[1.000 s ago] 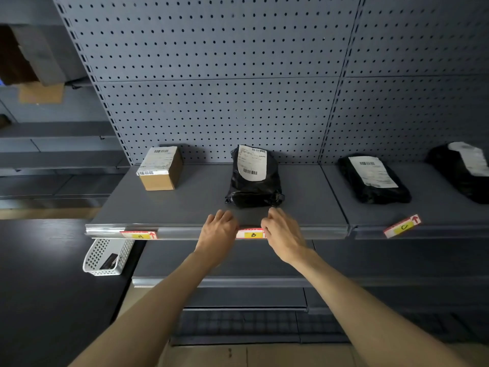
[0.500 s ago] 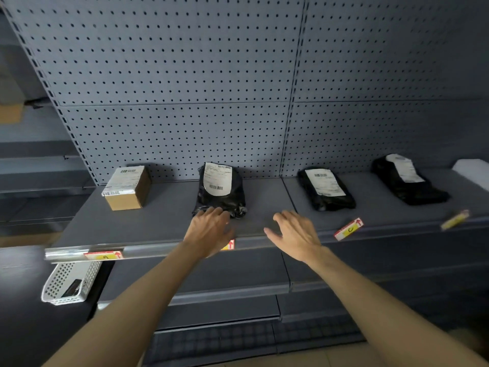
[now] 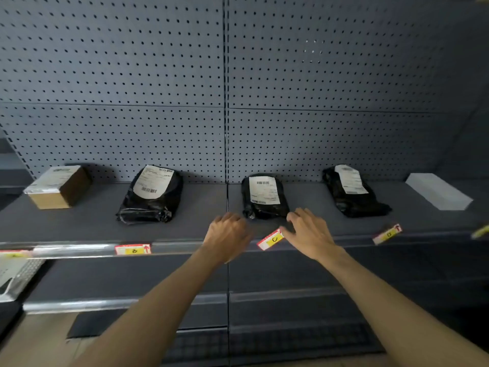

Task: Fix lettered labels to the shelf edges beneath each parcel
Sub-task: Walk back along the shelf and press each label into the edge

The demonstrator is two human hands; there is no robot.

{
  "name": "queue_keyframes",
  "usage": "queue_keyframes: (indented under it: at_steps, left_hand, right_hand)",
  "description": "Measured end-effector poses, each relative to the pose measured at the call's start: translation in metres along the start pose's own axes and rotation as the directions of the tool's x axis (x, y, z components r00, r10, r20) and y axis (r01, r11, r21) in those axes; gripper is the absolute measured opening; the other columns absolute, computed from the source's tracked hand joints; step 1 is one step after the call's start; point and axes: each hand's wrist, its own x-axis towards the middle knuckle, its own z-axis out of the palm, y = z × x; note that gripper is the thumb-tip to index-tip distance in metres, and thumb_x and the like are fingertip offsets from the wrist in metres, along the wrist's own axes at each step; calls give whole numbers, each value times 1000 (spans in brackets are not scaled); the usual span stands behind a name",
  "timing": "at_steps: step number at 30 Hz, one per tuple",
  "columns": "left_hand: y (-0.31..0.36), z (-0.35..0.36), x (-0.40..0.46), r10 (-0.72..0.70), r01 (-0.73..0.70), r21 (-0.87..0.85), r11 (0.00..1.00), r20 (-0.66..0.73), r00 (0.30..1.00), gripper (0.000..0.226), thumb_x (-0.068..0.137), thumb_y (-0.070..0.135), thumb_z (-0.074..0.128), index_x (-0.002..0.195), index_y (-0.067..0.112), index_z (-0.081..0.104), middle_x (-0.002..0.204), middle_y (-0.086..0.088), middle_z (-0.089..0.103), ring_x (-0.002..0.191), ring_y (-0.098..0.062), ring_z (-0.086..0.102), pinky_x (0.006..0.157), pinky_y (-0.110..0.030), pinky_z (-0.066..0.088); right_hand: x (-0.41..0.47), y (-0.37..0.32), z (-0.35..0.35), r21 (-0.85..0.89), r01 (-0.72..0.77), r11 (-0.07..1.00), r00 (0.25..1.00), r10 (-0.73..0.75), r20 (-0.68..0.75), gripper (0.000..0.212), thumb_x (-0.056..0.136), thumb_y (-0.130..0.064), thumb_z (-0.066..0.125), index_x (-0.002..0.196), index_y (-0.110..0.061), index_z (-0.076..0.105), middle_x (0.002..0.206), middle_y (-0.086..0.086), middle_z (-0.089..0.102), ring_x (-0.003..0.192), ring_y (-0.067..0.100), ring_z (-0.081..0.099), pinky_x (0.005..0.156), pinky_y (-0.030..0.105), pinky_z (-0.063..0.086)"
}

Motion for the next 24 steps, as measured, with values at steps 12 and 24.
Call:
queue_keyframes:
  at_steps: [12, 24]
  left_hand:
    - [40, 79, 2, -240, 238, 56, 970, 41, 970, 19, 87, 27, 62, 101, 14, 65, 103, -3, 59, 100, -24, 53, 82, -34, 45]
    - [40, 86, 14, -76, 72, 201, 977, 8, 997, 25, 61, 6, 83, 73, 16, 63, 80, -2, 56, 72, -22, 52, 60, -32, 45]
  right_hand:
    - [5, 24, 52, 189, 197, 962, 980, -195, -27, 16, 97, -24, 50, 110, -15, 51, 103, 3, 58, 88, 20, 56, 66, 35, 53]
    - [1, 46, 65, 82, 220, 972, 976, -219, -12, 3, 86, -10, 68, 85, -10, 64, 89, 4, 57, 77, 16, 51, 65, 29, 49]
